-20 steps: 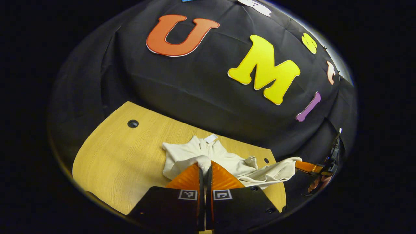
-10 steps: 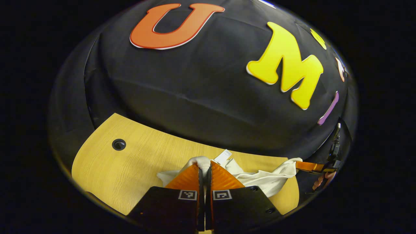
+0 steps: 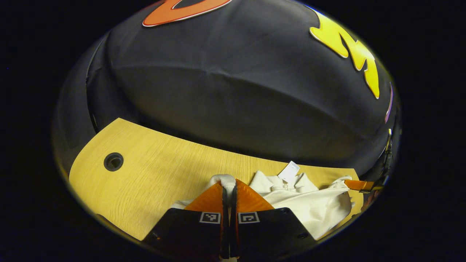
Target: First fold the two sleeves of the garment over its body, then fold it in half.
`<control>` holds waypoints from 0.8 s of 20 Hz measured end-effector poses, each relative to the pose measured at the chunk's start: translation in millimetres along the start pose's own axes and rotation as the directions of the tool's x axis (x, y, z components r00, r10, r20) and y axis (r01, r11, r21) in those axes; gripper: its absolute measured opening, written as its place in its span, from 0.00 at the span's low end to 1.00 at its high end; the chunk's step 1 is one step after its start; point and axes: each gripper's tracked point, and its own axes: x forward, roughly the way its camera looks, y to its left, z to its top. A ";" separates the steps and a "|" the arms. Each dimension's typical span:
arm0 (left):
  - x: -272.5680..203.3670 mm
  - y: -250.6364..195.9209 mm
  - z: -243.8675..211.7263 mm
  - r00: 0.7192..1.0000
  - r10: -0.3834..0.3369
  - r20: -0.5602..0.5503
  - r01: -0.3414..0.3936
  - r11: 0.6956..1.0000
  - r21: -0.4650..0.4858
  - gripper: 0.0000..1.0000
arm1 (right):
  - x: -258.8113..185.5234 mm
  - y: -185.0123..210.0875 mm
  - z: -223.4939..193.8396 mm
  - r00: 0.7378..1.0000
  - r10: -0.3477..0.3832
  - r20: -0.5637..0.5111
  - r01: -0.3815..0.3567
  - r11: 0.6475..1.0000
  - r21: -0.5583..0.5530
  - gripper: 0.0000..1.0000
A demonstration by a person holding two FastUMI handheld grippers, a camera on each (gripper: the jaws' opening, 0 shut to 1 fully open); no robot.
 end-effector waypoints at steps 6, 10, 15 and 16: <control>-9.7 -2.7 19.2 0.999 0.009 0.036 -0.014 0.990 0.138 0.13 | -18.7 7.4 12.2 0.997 0.013 0.071 -0.011 1.000 -0.027 0.30; -32.3 9.8 64.2 0.982 0.081 0.172 -0.112 0.977 0.183 0.74 | -51.1 9.2 31.3 0.990 0.009 0.143 -0.005 1.000 -0.030 0.50; -98.7 17.4 82.6 0.961 0.129 0.244 -0.166 0.976 0.138 1.00 | -117.9 17.9 38.2 0.973 0.007 0.232 0.016 0.995 -0.098 0.72; -119.5 14.4 89.3 0.953 0.130 0.273 -0.170 0.977 0.129 1.00 | -134.5 21.4 37.1 0.967 0.006 0.255 0.025 0.993 -0.118 0.65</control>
